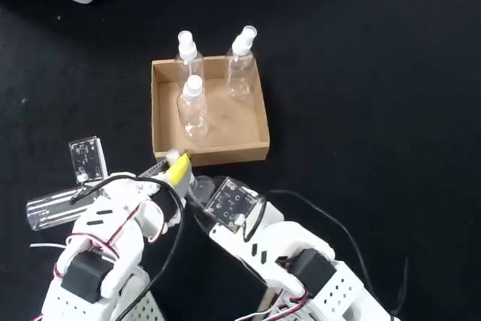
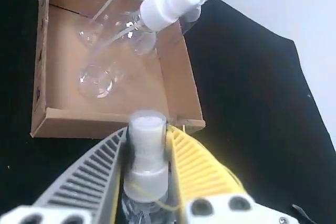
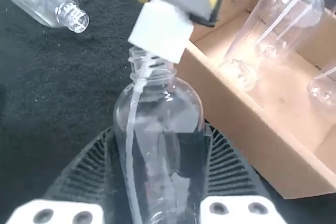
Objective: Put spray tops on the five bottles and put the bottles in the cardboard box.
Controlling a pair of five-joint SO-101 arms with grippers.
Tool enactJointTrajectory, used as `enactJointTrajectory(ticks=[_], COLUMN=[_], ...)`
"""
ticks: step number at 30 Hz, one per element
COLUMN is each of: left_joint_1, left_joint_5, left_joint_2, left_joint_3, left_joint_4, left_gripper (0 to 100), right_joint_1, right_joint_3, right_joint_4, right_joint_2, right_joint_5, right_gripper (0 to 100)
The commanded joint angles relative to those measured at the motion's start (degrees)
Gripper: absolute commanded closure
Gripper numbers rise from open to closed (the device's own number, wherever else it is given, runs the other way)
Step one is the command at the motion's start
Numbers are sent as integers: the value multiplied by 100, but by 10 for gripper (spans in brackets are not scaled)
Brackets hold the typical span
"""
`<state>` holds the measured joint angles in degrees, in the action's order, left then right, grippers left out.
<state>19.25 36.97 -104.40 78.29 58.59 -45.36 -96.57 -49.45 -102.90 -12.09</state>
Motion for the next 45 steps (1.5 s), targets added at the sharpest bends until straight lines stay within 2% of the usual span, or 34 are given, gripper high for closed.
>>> enactJointTrajectory(ticks=[1, 10, 16, 18, 23, 27, 35, 40, 45], left_joint_1=[75, 75, 75, 75, 75, 75, 22, 13, -22], left_joint_5=[-70, -70, -70, -70, -44, -44, -26, 316, 343], left_joint_2=[-9, -9, -9, -9, -9, -9, -9, -9, -9], left_joint_3=[-92, -84, -101, -92, -127, -119, -242, -321, -444], left_joint_4=[0, 18, 26, 26, 308, 325, 352, 360, 360], left_gripper=[970, 970, 969, 939, 790, 794, 780, 748, 731], right_joint_1=[-35, -35, -35, -35, -35, -35, -35, -35, -35], right_joint_3=[31, 31, 31, 31, 31, 31, 31, 31, 31], right_joint_4=[273, 281, 440, 440, 448, 448, 448, 448, 589], right_joint_2=[-963, -963, -963, -963, -963, -963, -963, -963, -954], right_joint_5=[316, 343, 1064, 1196, 1635, 1978, 1987, 1987, 1987], right_gripper=[913, 913, 913, 913, 913, 913, 913, 913, 913])
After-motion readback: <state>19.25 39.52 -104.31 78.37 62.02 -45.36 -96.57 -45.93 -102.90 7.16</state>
